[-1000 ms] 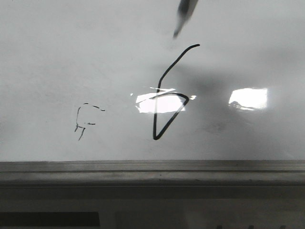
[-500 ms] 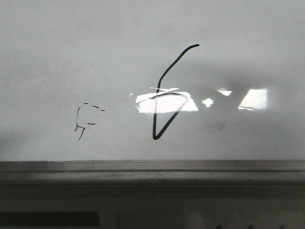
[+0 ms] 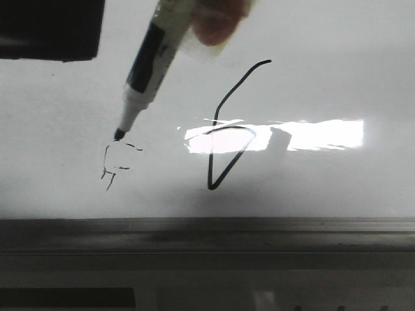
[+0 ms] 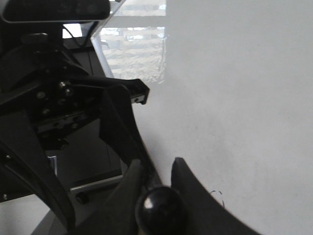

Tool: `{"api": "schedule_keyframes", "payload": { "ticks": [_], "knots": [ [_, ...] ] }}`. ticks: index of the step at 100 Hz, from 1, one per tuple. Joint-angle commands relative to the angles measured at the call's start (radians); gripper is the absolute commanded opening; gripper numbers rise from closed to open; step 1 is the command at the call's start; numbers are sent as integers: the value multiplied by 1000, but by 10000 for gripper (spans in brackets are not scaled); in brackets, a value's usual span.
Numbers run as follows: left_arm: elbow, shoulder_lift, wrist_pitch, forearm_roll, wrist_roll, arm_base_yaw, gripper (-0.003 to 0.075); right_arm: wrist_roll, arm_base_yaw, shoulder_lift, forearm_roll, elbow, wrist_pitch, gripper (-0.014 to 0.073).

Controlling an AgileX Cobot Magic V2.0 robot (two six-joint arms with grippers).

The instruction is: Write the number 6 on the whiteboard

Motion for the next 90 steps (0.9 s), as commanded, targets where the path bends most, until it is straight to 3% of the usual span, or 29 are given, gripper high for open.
{"api": "schedule_keyframes", "payload": {
  "ticks": [1,52,79,90],
  "knots": [
    [-36,0,45,-14,0,-6,408,3,-3,-4,34,-26,85,-71],
    [-74,119,131,-46,0,-6,335,3,-3,55,6,-26,194,-71],
    [-86,144,139,-56,0,-6,158,3,-3,63,4,-26,194,-71],
    [-86,144,150,-42,-25,-6,160,3,-3,63,2,-24,171,-71]
  ]
}}
